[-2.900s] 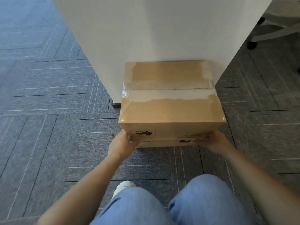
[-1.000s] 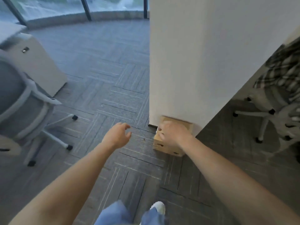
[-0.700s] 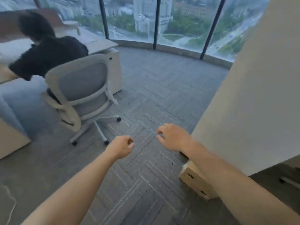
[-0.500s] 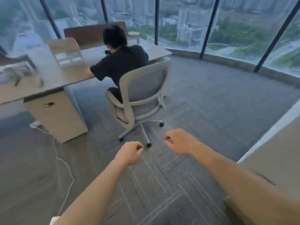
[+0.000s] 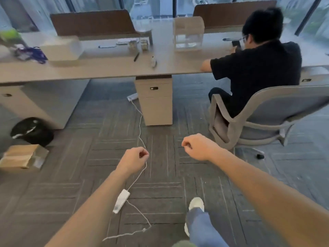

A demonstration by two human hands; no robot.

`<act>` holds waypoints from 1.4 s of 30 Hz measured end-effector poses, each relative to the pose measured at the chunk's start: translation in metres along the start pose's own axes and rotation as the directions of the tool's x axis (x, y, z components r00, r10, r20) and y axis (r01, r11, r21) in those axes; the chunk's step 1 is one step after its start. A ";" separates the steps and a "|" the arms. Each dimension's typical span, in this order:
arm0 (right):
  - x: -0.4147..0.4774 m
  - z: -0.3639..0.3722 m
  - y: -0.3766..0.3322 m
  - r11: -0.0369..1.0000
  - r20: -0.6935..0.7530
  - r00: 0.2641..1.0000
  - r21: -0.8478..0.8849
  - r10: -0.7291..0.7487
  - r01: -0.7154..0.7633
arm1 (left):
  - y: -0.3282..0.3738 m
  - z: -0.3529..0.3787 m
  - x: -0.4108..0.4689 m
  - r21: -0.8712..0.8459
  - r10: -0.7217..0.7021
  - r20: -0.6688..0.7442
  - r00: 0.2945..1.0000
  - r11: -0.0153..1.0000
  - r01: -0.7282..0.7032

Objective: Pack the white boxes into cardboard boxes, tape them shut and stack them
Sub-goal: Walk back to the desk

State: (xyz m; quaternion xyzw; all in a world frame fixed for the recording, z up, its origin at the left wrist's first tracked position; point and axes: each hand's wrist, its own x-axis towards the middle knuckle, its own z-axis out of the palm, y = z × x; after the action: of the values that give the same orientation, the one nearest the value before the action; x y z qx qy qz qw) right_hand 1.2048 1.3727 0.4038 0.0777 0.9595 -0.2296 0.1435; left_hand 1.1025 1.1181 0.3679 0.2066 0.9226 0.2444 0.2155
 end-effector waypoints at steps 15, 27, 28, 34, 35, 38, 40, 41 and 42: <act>0.347 -0.083 -0.073 0.909 0.244 0.897 -0.106 -0.369 0.403 | -0.065 -0.122 0.191 0.040 -0.371 -0.090 0.924 0.926 0.376; 0.573 -0.110 -0.183 0.834 0.369 0.825 -0.190 -0.428 0.518 | -0.181 -0.231 0.347 -0.188 -0.475 -0.155 0.866 0.875 0.446; 0.591 -0.115 -0.197 0.824 0.381 0.821 -0.212 -0.425 0.525 | -0.193 -0.244 0.359 -0.200 -0.480 -0.154 0.863 0.871 0.449; 0.685 -0.132 -0.291 0.800 0.382 0.798 -0.205 -0.465 0.564 | -0.260 -0.327 0.405 -0.300 -0.533 -0.233 0.814 0.835 0.461; 0.698 -0.130 -0.307 0.792 0.395 0.788 -0.202 -0.473 0.576 | -0.271 -0.339 0.407 -0.319 -0.547 -0.247 0.800 0.825 0.466; 0.742 -0.114 -0.359 0.757 0.444 0.736 -0.172 -0.512 0.630 | -0.310 -0.369 0.409 -0.389 -0.611 -0.261 0.748 0.775 0.497; 0.772 -0.098 -0.398 0.729 0.471 0.694 -0.143 -0.545 0.670 | -0.345 -0.385 0.408 -0.427 -0.656 -0.262 0.708 0.736 0.525; 0.787 -0.089 -0.418 0.712 0.484 0.670 -0.126 -0.563 0.690 | -0.363 -0.392 0.407 -0.440 -0.680 -0.261 0.685 0.716 0.542; 0.803 -0.078 -0.438 0.694 0.501 0.642 -0.108 -0.581 0.712 | -0.383 -0.400 0.406 -0.448 -0.702 -0.259 0.664 0.696 0.561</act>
State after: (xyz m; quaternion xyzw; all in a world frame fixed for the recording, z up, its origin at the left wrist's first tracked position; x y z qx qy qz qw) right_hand 0.3316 1.0891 0.4040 -0.3494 0.8884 -0.1308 0.2676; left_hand 0.4639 0.8665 0.3555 -0.2271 0.9043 0.3411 0.1198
